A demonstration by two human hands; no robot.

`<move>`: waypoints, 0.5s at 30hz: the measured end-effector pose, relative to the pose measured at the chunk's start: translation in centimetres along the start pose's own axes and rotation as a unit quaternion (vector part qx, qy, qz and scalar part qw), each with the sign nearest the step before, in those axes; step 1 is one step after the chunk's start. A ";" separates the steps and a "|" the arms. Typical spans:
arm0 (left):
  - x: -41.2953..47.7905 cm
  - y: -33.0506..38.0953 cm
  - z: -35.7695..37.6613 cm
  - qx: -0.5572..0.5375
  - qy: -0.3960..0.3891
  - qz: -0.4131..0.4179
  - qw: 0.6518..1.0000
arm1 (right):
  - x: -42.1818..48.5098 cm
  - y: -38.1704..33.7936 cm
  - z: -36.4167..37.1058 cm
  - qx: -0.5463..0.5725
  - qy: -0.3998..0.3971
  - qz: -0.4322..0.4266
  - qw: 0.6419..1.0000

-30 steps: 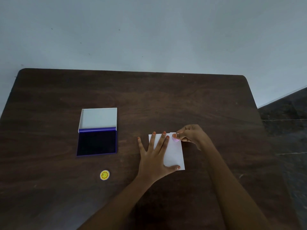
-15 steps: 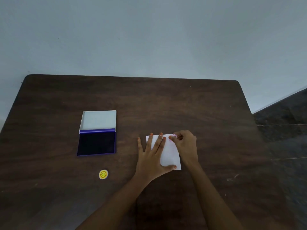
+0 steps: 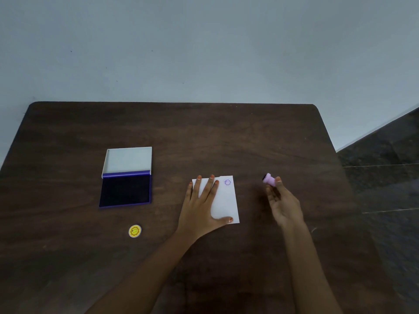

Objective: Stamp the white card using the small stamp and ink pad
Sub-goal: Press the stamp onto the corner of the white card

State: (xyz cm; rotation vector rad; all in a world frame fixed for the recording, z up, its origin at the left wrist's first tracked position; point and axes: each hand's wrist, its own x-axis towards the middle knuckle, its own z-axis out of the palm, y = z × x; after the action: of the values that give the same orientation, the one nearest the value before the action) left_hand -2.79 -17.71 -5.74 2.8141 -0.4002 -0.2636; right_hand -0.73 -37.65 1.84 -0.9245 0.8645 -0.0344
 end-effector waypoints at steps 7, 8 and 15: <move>0.0 0.0 0.0 0.011 0.003 0.005 1.000 | -0.1 1.1 -1.7 0.118 0.030 0.081 0.989; 0.0 0.0 0.0 0.013 0.002 0.005 1.000 | -0.1 1.2 -1.7 0.122 0.026 0.085 0.988; 0.2 0.2 -0.4 0.017 -0.007 -0.004 1.000 | -1.7 1.8 -1.5 0.086 -0.009 0.082 0.993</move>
State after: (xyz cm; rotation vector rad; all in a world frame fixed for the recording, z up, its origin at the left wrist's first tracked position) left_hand -2.59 -17.82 -5.36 2.8494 -0.4000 -0.2807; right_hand -3.47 -36.91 1.17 -0.6894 0.9040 0.0395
